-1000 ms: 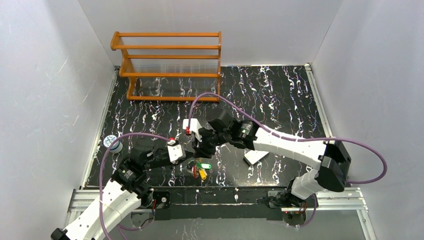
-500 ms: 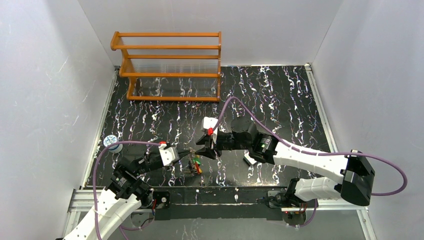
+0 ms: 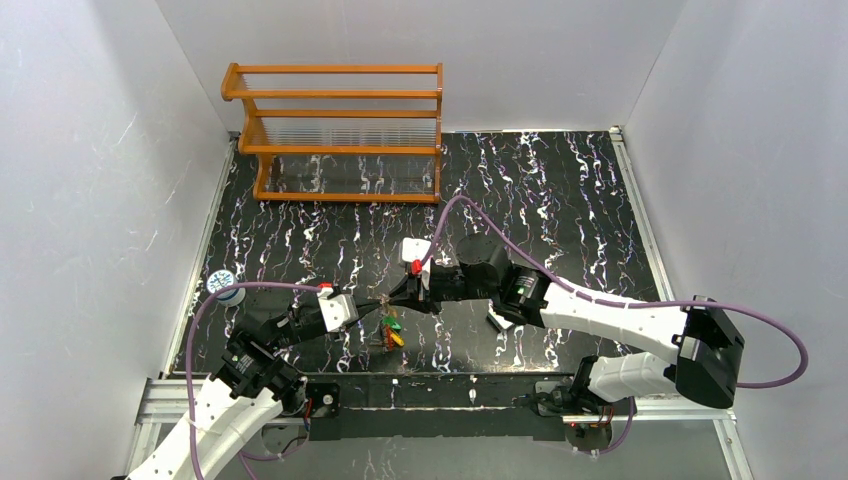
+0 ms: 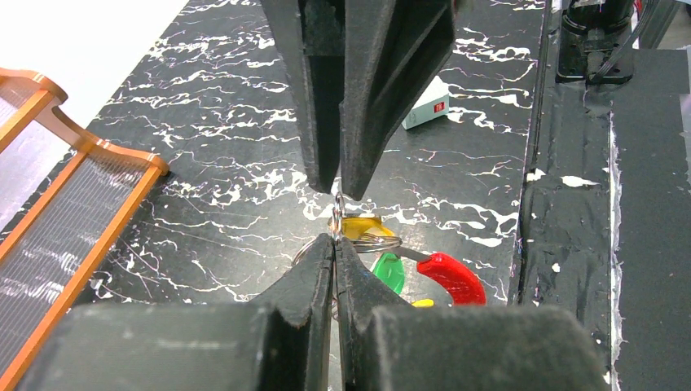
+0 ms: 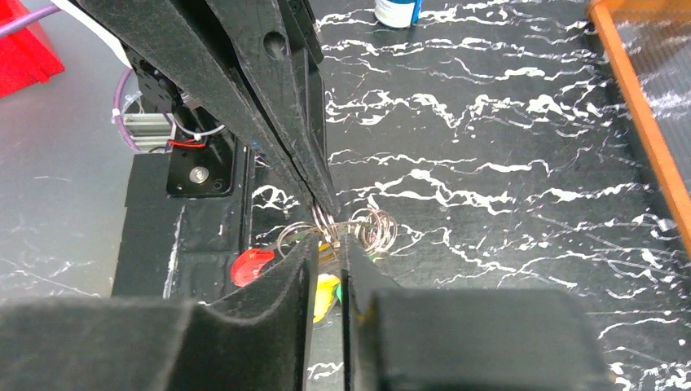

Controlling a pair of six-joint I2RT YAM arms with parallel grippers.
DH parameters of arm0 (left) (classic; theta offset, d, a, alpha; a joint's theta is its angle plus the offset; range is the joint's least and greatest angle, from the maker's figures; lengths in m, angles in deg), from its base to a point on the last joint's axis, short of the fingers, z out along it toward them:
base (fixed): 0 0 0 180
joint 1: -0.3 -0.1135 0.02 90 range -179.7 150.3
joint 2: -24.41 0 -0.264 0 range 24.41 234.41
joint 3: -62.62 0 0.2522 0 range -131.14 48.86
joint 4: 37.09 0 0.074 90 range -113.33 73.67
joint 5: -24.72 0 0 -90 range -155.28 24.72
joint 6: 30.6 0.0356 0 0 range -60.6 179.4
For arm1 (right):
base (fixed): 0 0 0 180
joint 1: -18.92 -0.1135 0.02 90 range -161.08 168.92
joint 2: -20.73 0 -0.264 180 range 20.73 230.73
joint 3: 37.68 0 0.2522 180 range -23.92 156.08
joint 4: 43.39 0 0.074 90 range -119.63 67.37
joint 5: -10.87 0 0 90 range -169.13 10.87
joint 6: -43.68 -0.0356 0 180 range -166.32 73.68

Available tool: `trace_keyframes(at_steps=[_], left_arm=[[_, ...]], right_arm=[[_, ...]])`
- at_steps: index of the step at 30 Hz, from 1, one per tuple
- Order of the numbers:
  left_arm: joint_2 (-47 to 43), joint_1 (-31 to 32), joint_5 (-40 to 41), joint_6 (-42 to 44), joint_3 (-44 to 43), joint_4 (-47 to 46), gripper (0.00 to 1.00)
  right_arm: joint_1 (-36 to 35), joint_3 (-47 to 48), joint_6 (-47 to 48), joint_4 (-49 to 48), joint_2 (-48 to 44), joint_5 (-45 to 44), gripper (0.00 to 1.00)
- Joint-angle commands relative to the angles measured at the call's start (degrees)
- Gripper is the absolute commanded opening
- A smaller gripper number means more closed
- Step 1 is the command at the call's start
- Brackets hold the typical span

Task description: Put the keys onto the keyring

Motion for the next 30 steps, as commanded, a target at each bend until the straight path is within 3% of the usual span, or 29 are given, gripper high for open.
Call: trace_keyframes(at_steps=[1, 10, 28, 30], left_arm=[[0.3, 0.1, -1.3, -0.3, -0.3, -2.6, 0.00], [0.3, 0.1, -1.5, -0.3, -0.3, -2.6, 0.00], [0.3, 0.1, -1.3, -0.3, -0.3, -2.6, 0.00], [0.3, 0.1, -1.3, -0.3, -0.3, -2.5, 0.00]], right_arm=[[0.0, 1.2, 1.8, -0.7, 0.3, -0.5, 0.18], [0.2, 1.2, 2.7, 0.5, 1.2, -0.7, 0.01], [0.7, 0.0, 2.7, 1.8, 0.2, -2.0, 0.01], [0.7, -0.3, 2.2, 1.6, -0.2, -1.1, 0.15]])
